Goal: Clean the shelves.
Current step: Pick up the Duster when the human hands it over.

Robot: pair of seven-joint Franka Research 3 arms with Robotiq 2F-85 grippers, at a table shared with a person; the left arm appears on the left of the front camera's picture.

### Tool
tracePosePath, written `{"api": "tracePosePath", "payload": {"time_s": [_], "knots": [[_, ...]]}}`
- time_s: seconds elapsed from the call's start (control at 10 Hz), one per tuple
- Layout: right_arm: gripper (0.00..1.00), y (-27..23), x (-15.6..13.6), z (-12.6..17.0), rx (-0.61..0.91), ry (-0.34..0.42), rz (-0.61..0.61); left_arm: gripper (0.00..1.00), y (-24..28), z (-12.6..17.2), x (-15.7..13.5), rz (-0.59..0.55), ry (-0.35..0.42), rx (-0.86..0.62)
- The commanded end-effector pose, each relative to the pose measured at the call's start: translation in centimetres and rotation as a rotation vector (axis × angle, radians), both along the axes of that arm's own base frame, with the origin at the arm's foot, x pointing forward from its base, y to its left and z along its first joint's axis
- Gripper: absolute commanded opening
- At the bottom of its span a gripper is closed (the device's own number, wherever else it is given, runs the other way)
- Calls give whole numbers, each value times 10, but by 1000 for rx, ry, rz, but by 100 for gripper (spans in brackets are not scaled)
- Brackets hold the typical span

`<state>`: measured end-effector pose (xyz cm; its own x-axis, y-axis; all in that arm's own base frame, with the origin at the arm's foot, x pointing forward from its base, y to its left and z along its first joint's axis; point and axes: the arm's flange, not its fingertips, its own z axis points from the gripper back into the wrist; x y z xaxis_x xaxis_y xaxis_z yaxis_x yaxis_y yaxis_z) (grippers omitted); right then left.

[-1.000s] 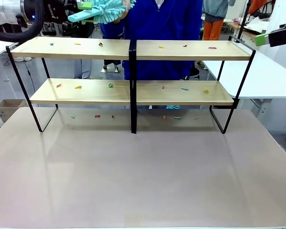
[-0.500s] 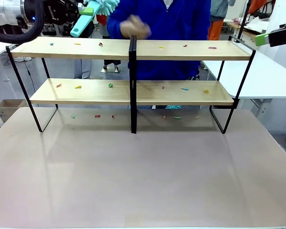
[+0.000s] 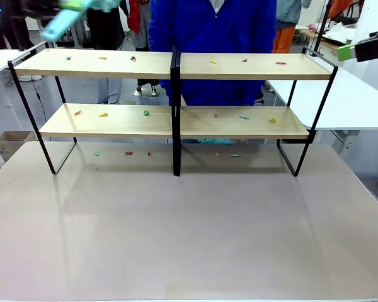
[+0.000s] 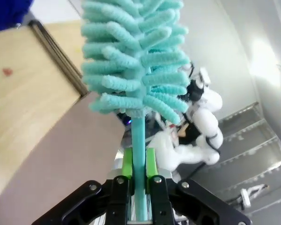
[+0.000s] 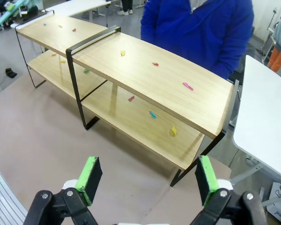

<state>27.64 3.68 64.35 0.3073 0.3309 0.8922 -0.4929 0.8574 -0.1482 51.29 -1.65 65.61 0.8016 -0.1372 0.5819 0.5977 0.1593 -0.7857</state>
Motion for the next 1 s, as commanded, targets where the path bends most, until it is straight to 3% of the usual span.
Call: {"api": "tracePosePath", "payload": {"time_s": [0.0,0.3,0.6,0.7,0.9], "knots": [[100,-1,0,0,4,0,-1,0,67,25,-49,-38,-20,126],[100,-1,0,0,4,0,-1,0,164,65,-170,43,-114,197],[100,-1,0,0,4,0,-1,0,230,57,-257,168,-130,282],[100,-1,0,0,4,0,-1,0,207,78,-224,115,-99,221],[100,-1,0,0,4,0,-1,0,207,78,-224,115,-99,221]]}}
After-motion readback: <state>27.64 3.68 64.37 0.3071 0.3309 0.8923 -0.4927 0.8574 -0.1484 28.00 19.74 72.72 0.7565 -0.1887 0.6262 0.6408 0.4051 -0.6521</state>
